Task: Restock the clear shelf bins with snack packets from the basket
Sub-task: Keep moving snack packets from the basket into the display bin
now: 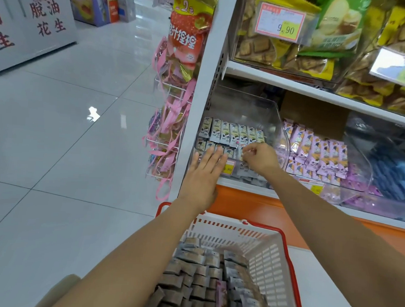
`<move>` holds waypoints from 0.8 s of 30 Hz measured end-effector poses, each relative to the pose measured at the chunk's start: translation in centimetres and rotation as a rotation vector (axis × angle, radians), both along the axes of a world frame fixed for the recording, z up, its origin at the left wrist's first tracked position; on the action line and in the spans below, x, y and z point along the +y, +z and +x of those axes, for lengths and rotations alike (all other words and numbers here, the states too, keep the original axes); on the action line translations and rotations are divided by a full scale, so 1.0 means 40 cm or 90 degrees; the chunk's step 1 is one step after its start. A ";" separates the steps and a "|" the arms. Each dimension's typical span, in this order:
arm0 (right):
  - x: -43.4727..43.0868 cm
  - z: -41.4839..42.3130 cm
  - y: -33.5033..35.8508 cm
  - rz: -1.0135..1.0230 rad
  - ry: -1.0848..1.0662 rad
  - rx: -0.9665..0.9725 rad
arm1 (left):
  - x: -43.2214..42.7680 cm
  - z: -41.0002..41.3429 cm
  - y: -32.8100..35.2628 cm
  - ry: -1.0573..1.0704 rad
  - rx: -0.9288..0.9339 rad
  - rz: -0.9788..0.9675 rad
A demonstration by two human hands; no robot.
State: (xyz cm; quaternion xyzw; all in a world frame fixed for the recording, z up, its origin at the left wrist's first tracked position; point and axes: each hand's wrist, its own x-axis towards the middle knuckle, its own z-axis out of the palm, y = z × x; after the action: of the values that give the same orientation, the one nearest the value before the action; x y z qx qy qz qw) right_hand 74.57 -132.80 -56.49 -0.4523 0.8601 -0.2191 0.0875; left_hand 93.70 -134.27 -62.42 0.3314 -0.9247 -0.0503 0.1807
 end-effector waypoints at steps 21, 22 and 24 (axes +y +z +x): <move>0.263 0.312 -0.519 0.115 0.265 -0.185 | 0.136 0.293 -0.384 0.213 -0.188 0.304; 0.267 0.317 -0.547 0.140 0.265 -0.188 | 0.139 0.296 -0.397 0.218 -0.167 0.300; 0.273 0.329 -0.594 0.185 0.274 -0.196 | 0.141 0.300 -0.422 0.221 -0.126 0.288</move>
State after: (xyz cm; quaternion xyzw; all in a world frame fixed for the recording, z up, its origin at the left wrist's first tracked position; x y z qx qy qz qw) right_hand 87.73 -121.88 -80.27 -0.5686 0.7432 -0.1360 0.3254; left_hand 105.71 -128.61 -79.28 0.5198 -0.8325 -0.1909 0.0173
